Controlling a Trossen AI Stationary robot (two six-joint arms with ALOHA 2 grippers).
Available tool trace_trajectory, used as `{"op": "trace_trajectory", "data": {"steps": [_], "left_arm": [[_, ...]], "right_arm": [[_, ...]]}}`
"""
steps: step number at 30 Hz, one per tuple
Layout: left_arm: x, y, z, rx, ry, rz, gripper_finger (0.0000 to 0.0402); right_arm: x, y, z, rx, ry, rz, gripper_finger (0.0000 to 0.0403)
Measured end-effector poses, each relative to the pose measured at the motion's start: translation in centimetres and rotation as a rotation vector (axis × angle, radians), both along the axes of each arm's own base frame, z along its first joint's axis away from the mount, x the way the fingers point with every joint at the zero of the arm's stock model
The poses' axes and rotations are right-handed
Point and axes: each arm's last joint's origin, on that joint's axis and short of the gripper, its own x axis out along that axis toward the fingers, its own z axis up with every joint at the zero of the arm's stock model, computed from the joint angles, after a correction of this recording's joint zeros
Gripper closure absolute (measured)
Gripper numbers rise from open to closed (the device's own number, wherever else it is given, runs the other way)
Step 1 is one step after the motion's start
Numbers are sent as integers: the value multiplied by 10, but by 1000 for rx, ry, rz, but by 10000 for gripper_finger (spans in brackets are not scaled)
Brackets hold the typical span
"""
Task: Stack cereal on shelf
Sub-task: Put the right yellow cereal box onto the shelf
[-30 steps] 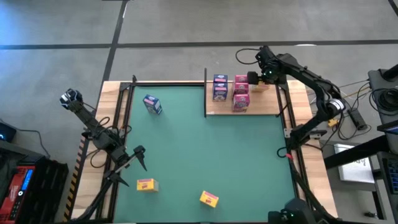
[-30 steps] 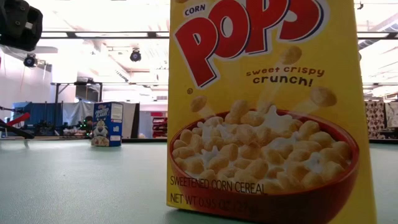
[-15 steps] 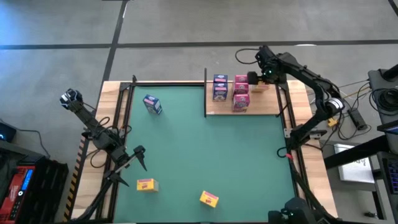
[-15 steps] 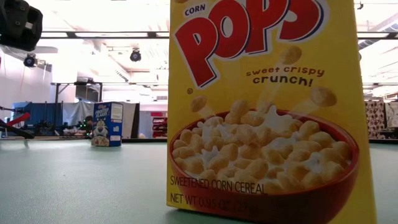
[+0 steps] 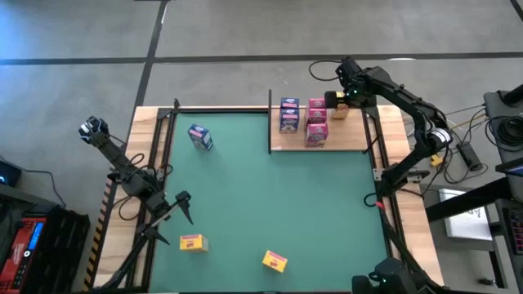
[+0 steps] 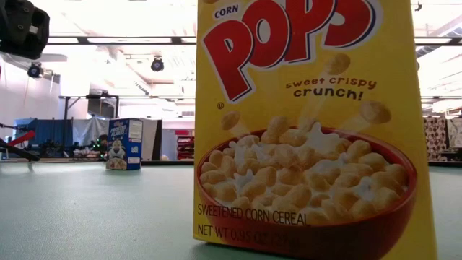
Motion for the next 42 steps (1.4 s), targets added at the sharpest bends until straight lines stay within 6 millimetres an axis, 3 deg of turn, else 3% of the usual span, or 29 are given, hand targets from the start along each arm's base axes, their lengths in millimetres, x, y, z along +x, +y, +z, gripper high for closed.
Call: {"op": "trace_trajectory", "data": {"steps": [30, 42], "left_arm": [[0, 0, 0, 0, 0, -1, 3], [0, 0, 0, 0, 0, -1, 3]], "right_arm": [[0, -2, -6, -24, -3, -41, 29], [1, -3, -9, -30, -10, -50, 86]]}}
